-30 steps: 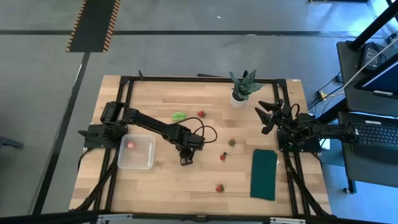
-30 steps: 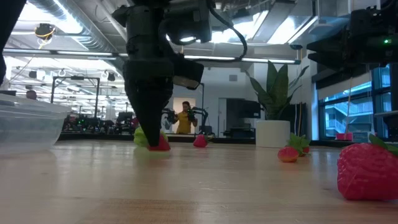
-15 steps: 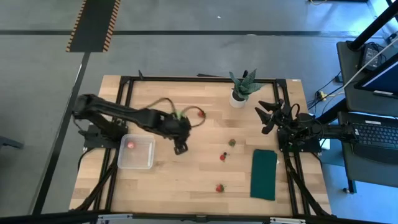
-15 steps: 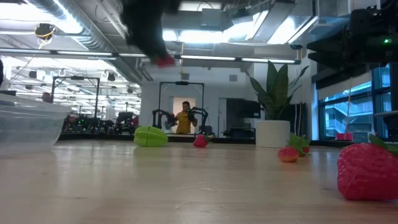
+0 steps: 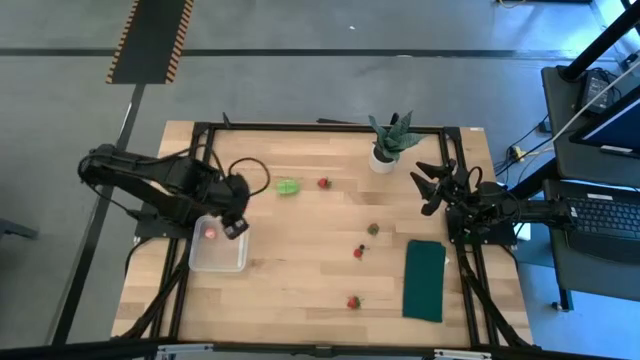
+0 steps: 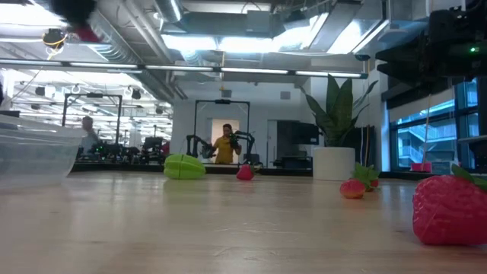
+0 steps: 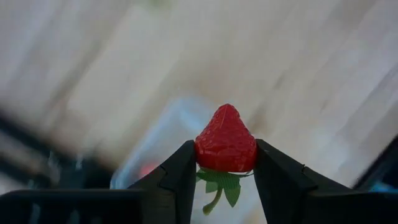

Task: Pick and placing Produce into tupperware
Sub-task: Put the red strawberry into the transparent bin

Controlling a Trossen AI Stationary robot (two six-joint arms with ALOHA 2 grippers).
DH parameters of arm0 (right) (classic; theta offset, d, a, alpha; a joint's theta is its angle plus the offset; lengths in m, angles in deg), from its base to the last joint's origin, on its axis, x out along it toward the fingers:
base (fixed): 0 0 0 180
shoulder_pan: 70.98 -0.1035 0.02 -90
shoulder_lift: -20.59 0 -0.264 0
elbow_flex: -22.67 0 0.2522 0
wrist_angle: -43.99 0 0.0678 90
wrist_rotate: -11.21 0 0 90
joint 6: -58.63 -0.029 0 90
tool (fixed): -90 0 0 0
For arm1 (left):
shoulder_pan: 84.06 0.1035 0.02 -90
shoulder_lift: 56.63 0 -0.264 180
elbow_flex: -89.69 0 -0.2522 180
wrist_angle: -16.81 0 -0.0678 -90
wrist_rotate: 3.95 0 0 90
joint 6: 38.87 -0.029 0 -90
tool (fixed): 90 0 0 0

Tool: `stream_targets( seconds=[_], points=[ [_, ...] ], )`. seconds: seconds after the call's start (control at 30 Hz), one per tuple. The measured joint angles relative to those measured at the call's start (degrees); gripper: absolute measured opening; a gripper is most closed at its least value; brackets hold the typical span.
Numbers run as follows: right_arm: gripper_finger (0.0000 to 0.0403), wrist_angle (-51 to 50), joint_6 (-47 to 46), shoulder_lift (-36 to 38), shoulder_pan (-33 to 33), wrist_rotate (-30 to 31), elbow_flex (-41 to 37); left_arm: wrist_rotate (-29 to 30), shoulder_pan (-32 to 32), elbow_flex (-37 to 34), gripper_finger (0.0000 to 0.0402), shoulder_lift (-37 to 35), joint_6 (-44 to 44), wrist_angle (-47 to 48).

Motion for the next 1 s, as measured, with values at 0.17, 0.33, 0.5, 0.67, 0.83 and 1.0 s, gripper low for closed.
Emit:
stream_targets(
  seconds=[0.17,0.33,0.5,0.67,0.83,1.0],
  points=[
    [0.0204,-0.02,0.15,0.00,0.00,0.04,0.00,-2.15,-2.98,-0.76,0.0146,0.45,5.48,6.92],
    [0.0204,0.00,0.17,-0.01,0.00,1.56,0.00,-3.56,-3.56,-5.56,0.0140,0.55,7.29,3.45],
    [0.0204,-0.02,-0.06,-0.02,0.00,1.65,0.00,-5.44,-4.08,-14.84,0.0140,0.62,7.36,-6.19],
    [0.0204,0.31,-0.16,-0.02,0.00,1.57,0.00,-8.54,-4.06,-24.30,0.0148,0.68,8.20,-16.50],
    [0.0204,0.39,-0.21,-0.02,0.00,1.42,0.00,-10.43,-4.06,-31.13,0.0140,0.66,8.95,-21.30],
    [0.0204,0.44,-0.22,-0.02,0.00,1.42,0.00,-10.45,-4.04,-35.84,0.0139,0.63,9.94,-27.18]
  ],
)
